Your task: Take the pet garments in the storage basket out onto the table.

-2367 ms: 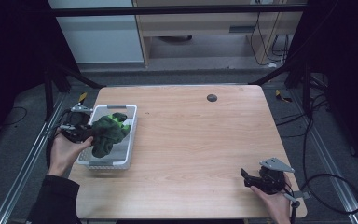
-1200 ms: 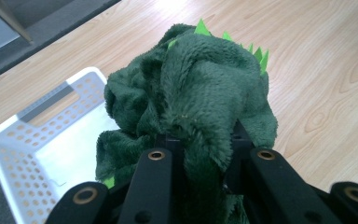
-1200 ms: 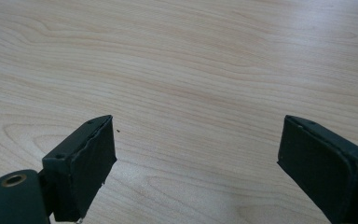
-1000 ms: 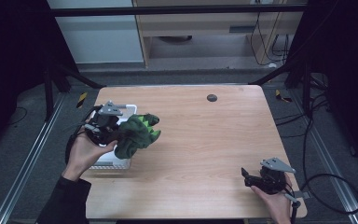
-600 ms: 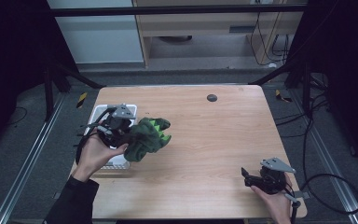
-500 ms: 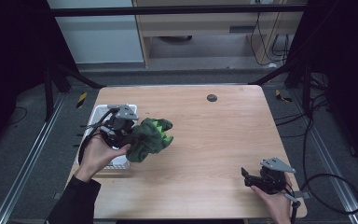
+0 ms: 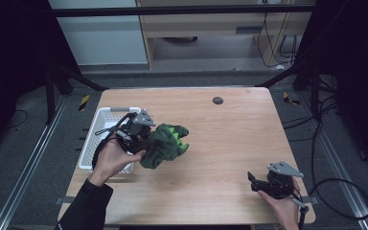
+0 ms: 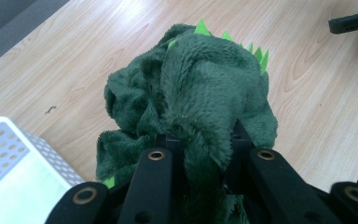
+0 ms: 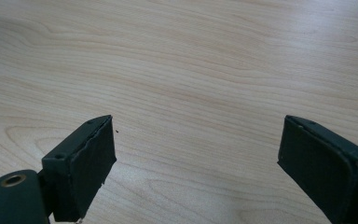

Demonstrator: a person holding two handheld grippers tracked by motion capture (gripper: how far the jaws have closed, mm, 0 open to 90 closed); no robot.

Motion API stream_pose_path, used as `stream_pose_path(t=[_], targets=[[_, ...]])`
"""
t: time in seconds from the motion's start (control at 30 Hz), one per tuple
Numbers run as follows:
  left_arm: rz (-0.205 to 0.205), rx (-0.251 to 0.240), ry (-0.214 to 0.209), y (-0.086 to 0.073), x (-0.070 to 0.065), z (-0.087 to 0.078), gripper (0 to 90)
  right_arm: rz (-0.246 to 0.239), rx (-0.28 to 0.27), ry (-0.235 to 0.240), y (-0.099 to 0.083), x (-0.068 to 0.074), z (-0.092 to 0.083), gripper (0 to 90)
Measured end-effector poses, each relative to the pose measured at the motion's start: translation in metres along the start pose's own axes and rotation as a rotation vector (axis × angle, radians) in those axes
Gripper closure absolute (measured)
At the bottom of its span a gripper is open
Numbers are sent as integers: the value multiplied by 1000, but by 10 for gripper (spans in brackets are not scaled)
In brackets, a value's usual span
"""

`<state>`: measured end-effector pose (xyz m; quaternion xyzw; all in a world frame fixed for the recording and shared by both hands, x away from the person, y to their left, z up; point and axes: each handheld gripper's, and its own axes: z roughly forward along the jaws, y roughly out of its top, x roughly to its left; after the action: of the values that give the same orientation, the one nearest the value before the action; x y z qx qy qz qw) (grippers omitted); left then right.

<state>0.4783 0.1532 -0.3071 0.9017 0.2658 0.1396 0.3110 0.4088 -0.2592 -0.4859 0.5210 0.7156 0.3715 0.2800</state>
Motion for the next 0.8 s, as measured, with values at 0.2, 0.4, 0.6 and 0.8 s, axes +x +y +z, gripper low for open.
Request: stream_pose_path(t=[0.2,0.4,0.6,0.8], targets=[[22,15,-16,6,-6,10,768,6,0,4,0,0,0,108],[37,20,-36,10,-12,20,769,0,1,1,0,0,0,109],[55,37,-50,15,-15,29,769,2,-1,3,0,0,0,109],[68,56,-60,17,-19,39,768,0,-1,2,0,0,0,109]])
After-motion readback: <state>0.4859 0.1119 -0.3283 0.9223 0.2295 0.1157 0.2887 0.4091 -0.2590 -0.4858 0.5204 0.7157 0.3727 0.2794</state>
